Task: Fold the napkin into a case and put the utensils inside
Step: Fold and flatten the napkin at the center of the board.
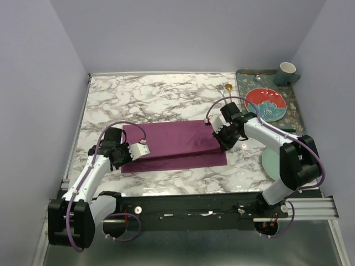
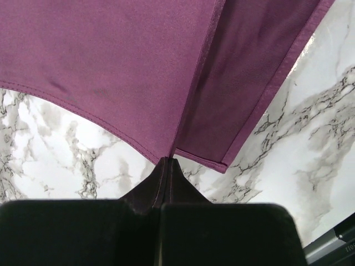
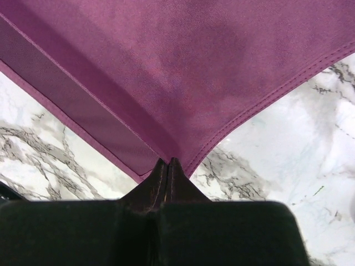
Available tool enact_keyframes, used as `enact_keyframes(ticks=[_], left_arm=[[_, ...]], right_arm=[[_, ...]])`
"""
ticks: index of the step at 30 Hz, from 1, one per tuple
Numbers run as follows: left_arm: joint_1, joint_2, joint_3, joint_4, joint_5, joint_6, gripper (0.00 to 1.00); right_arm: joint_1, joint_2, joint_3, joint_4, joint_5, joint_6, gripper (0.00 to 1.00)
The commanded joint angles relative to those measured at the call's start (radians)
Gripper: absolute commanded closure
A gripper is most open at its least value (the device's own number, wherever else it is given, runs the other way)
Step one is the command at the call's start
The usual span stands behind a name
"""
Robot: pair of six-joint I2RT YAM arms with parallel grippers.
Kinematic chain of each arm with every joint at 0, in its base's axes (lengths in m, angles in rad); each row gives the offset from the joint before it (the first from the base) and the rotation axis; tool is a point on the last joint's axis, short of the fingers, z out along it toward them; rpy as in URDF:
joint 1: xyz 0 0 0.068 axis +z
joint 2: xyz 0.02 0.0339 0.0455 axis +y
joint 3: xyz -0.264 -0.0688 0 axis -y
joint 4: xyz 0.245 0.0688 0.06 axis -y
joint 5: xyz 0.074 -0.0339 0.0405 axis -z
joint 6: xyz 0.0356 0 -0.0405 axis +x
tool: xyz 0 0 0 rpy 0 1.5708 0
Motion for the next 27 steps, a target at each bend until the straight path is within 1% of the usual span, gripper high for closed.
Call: enact_keyframes(ticks=[1, 9, 15, 19, 23, 27], left_arm=[[0.009, -0.015, -0.008, -0.06, -0.001, 0.044, 1.0], [0.002, 0.037, -0.019, -0.063, -0.027, 0.08, 1.0], [-0.023, 0.062, -0.043, -0.034, -0.076, 0.093, 1.0], [-0.024, 0.057, -0.019, -0.058, -0.063, 0.088, 1.0], [-0.024, 0.013, 0.033, -0.132, -0.044, 0.09, 1.0], [-0.024, -0.033, 0.044, -0.179, -0.043, 0.108, 1.0]], right_arm=[[0.012, -0.035, -0.03, 0.003, -0.003, 0.012, 0.99], [0.053, 0.031, -0.069, 0.023, 0.035, 0.007, 0.99], [0.061, 0.062, -0.049, 0.024, 0.058, 0.009, 0.99], [0.061, 0.047, -0.032, 0.004, 0.058, 0.007, 0.99], [0.061, -0.008, -0.013, -0.041, 0.052, 0.004, 0.99], [0.061, -0.039, -0.01, -0.068, 0.052, -0.003, 0.99]])
